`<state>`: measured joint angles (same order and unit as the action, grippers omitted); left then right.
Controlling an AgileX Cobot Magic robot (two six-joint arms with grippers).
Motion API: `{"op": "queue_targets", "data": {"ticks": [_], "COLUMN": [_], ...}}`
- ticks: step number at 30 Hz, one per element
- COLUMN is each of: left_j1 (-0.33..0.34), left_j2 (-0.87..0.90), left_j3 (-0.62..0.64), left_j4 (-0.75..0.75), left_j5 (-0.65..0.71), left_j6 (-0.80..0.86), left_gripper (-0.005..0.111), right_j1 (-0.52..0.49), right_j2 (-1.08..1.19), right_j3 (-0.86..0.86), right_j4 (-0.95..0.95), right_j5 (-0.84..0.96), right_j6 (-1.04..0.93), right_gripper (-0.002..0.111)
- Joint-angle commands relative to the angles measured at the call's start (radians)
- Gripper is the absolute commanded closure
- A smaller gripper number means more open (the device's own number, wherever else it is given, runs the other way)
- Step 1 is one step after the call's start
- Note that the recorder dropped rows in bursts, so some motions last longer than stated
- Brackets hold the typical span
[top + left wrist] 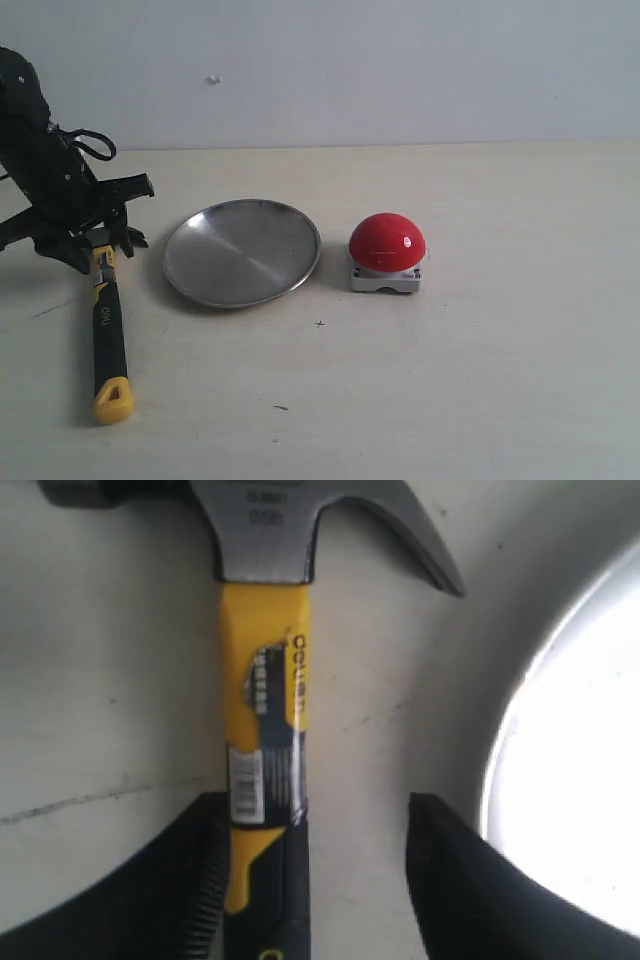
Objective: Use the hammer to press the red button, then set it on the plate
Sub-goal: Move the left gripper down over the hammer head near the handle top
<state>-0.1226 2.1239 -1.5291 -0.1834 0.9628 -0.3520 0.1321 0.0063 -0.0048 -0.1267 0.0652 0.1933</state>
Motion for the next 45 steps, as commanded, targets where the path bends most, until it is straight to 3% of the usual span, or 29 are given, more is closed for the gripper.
{"op": "queue_targets", "data": {"ticks": [1, 6, 45], "left_j1": [-0.007, -0.007, -0.002], "left_j2": [0.017, 0.017, 0.106], "left_j3": [-0.007, -0.018, -0.032], "left_j4": [0.032, 0.122, 0.176], "left_j5": [-0.034, -0.029, -0.166], "left_j6": [-0.033, -0.101, -0.119], "left_gripper": [0.054, 0.054, 0.054], "right_j1": [-0.007, -0.007, -0.005], "right_j2": [-0.006, -0.006, -0.006], "right_j3": [0.005, 0.005, 0.005], "right_j4": [-0.004, -0.004, -0.004], "right_j5": [-0.011, -0.011, -0.007], "right_j6": [-0.002, -0.002, -0.002], "right_gripper": [0.108, 0.108, 0.108]}}
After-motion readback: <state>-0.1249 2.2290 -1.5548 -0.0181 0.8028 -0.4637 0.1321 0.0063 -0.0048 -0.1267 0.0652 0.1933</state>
